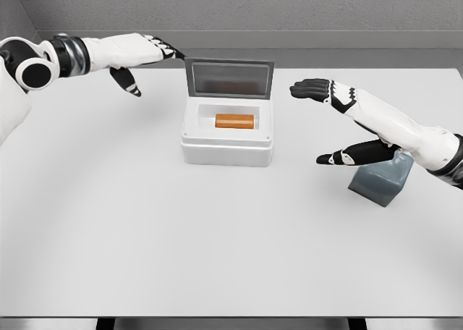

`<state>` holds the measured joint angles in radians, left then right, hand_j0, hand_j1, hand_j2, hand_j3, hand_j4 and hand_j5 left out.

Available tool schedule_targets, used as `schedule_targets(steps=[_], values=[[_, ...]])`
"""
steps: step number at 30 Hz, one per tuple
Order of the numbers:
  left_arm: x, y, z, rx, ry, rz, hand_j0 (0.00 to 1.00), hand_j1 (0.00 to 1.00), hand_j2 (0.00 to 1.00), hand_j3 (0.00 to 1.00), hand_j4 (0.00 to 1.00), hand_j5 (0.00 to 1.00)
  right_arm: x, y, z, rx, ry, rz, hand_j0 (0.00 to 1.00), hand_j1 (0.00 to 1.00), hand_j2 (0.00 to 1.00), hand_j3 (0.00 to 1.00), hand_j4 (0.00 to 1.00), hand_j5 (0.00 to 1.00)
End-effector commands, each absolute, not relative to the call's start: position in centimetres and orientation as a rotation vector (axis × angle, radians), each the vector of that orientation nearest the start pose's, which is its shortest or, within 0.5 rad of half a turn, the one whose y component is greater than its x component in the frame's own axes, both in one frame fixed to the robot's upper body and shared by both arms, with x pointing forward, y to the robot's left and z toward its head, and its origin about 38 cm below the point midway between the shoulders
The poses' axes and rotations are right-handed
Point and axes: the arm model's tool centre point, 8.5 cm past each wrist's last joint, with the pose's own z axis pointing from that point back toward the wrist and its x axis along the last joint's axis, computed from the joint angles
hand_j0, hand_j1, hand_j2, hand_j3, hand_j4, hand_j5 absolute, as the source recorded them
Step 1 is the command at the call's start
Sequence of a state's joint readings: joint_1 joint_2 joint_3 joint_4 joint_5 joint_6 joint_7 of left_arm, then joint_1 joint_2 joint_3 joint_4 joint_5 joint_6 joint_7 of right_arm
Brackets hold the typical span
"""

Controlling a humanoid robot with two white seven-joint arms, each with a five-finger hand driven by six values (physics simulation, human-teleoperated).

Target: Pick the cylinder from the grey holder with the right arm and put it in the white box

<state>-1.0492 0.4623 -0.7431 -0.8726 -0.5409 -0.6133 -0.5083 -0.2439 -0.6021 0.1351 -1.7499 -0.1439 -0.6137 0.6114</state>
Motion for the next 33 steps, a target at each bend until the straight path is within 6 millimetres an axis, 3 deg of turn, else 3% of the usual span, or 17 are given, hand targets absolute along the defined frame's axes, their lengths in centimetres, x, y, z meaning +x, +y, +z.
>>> schedule_targets(steps=[1,22,33], values=[[55.5,24.3,24.8,0.509,-1.371,-2.017,1.0,1.0,1.0,1.0,1.0,1.0,35.9,-27.4,25.5,0.084,-2.12,1.432,1.0,1.0,1.0,1.0,1.0,1.0],[55.4,24.2,24.9,0.504,-1.379,-2.013,1.0,1.0,1.0,1.0,1.0,1.0,35.9,-27.4,25.5,0.084,-2.12,1.432,1.0,1.0,1.0,1.0,1.0,1.0],[54.8,22.8,25.2,0.5,-1.415,-2.05,1.0,1.0,1.0,1.0,1.0,1.0,36.2,-27.8,25.0,0.081,-2.105,1.42,1.0,1.0,1.0,1.0,1.0,1.0]])
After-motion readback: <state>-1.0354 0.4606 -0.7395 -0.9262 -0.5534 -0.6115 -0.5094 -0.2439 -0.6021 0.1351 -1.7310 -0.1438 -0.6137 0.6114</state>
